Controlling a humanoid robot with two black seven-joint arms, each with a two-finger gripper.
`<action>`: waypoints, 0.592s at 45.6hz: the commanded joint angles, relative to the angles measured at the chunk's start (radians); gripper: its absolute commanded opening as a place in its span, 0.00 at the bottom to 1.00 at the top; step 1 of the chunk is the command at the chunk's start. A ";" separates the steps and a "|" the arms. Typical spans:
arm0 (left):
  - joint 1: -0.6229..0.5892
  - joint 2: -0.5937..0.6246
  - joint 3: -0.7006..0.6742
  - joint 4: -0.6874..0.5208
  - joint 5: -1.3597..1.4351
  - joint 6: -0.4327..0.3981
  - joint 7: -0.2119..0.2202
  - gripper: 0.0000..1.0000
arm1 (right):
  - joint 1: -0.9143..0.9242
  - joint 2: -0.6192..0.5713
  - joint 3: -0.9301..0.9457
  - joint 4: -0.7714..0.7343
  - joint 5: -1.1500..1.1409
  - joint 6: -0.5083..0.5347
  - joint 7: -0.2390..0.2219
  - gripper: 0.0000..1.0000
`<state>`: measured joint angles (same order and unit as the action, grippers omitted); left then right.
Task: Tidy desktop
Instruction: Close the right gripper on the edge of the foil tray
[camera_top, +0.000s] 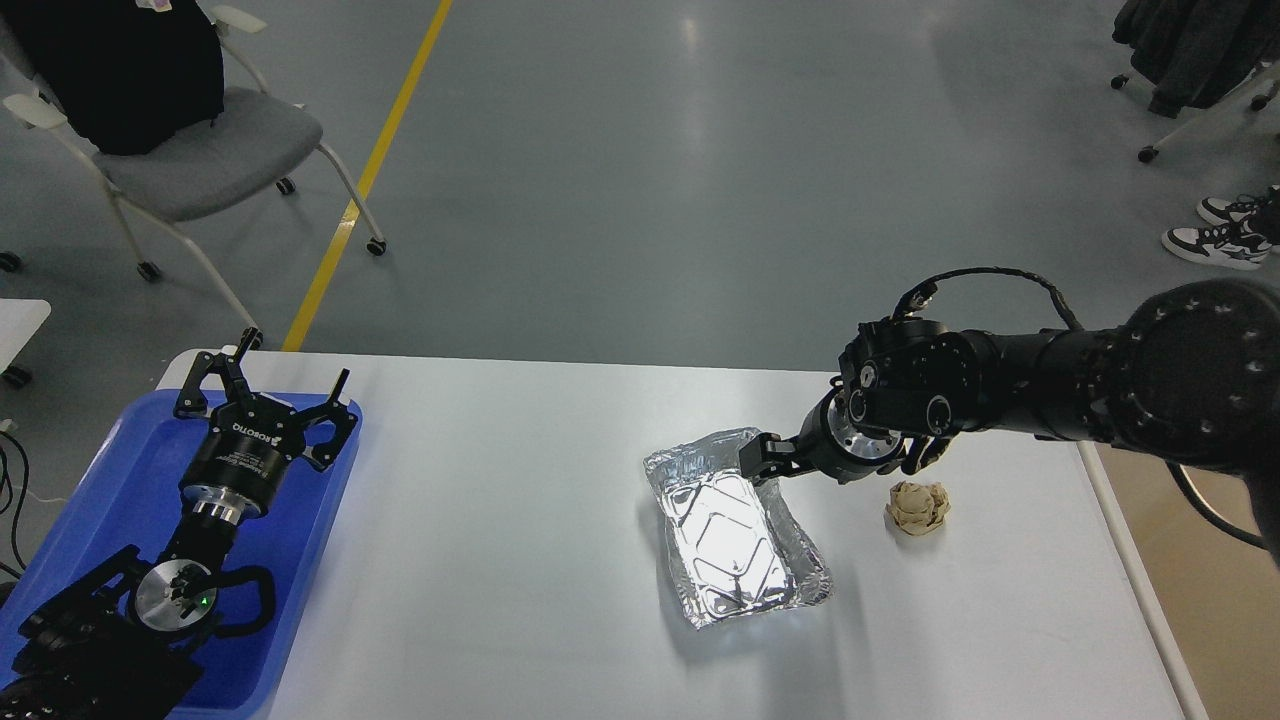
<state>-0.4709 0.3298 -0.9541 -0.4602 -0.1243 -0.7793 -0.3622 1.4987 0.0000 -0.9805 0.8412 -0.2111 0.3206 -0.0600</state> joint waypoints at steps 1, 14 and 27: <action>0.000 0.000 0.000 0.000 0.000 0.000 -0.001 0.99 | -0.069 0.000 0.040 -0.036 -0.054 -0.014 0.000 1.00; 0.000 0.000 0.000 0.000 0.000 0.000 -0.001 0.99 | -0.164 0.000 0.054 -0.093 -0.103 -0.051 0.000 1.00; 0.000 0.000 0.000 0.000 0.000 0.000 -0.001 0.99 | -0.212 0.000 0.054 -0.106 -0.103 -0.101 0.002 1.00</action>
<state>-0.4710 0.3298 -0.9541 -0.4602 -0.1242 -0.7793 -0.3636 1.3339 0.0000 -0.9305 0.7528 -0.3035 0.2626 -0.0591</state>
